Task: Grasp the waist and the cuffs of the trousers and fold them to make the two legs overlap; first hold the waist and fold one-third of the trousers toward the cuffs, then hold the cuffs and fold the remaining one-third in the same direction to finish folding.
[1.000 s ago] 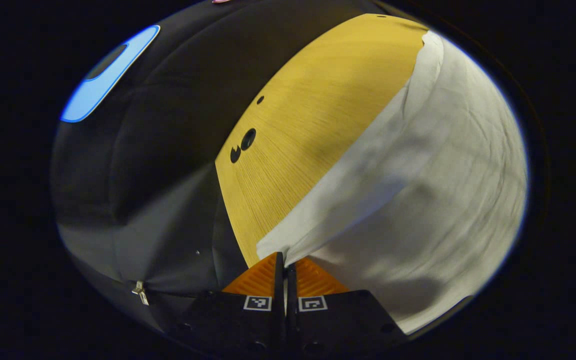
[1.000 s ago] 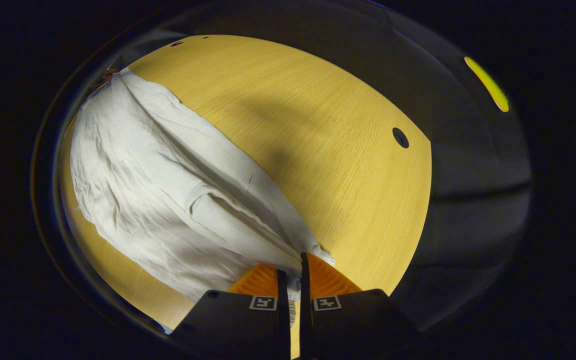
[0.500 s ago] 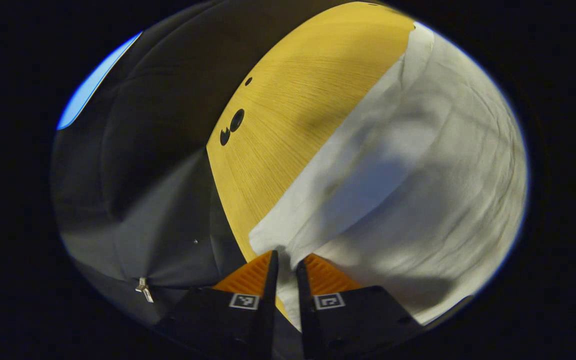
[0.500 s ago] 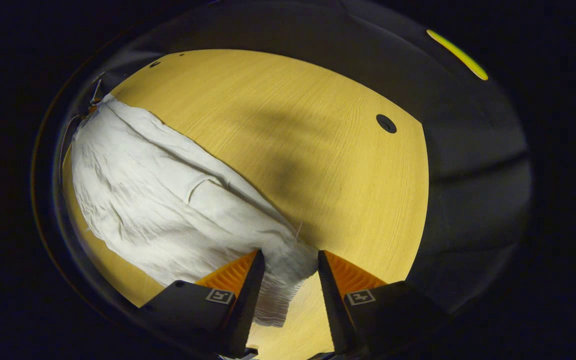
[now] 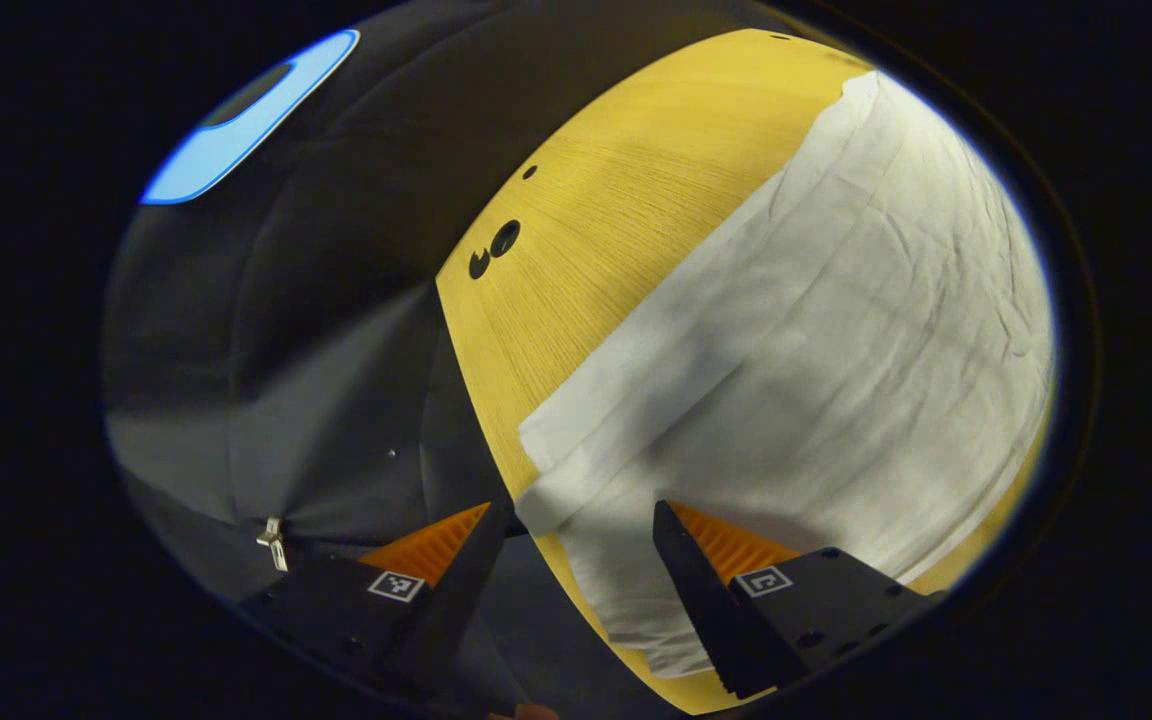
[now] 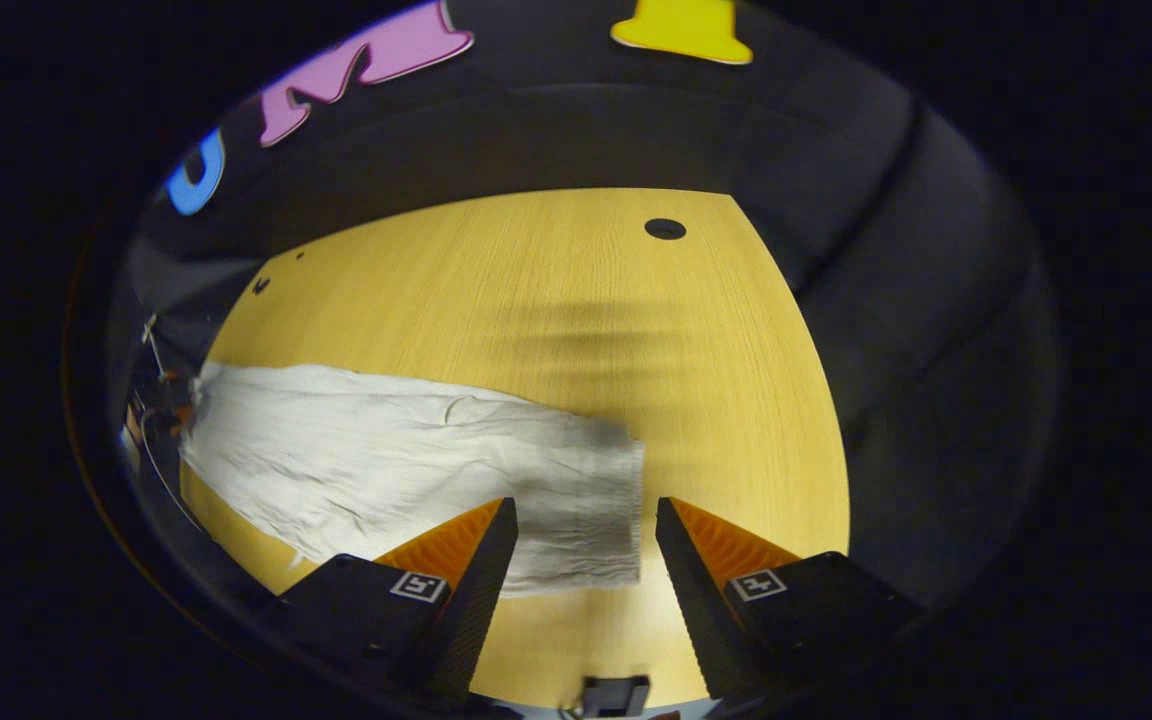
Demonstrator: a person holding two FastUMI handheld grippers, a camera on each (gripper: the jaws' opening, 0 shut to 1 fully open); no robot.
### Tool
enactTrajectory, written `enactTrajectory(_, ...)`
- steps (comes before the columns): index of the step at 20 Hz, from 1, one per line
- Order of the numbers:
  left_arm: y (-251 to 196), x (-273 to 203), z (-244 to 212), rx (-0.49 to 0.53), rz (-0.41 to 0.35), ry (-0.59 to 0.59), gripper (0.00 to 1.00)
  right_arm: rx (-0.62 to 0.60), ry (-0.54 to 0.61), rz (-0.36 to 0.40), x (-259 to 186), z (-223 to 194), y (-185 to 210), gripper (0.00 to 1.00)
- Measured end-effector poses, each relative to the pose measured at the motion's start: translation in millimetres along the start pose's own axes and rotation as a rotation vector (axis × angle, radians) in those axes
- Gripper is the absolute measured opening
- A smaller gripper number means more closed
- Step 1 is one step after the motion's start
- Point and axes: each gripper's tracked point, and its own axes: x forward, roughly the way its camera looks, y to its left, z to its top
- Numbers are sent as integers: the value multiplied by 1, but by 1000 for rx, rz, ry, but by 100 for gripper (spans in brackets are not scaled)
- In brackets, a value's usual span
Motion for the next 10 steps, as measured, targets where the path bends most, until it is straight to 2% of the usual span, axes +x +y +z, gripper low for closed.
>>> enactTrajectory(3, 2, -25, -13, -62, 17, -2, 96, 233, -62, -18, 3, -25, 5, 87)
enactTrajectory(5, 9, -41, -20, -103, 55, -9, 97, 297, -95, -85, 2, -41, -2, 87)
enactTrajectory(7, 11, -57, -27, -153, 79, -14, 97, 394, -158, -107, 2, -47, 0, 87)
enactTrajectory(9, 5, -72, -32, -207, 77, -26, 97, 528, -210, -127, 8, -49, -1, 87)
enactTrajectory(10, 1, -80, -35, -236, 72, -30, 97, 557, -217, -157, 10, -54, -6, 87)
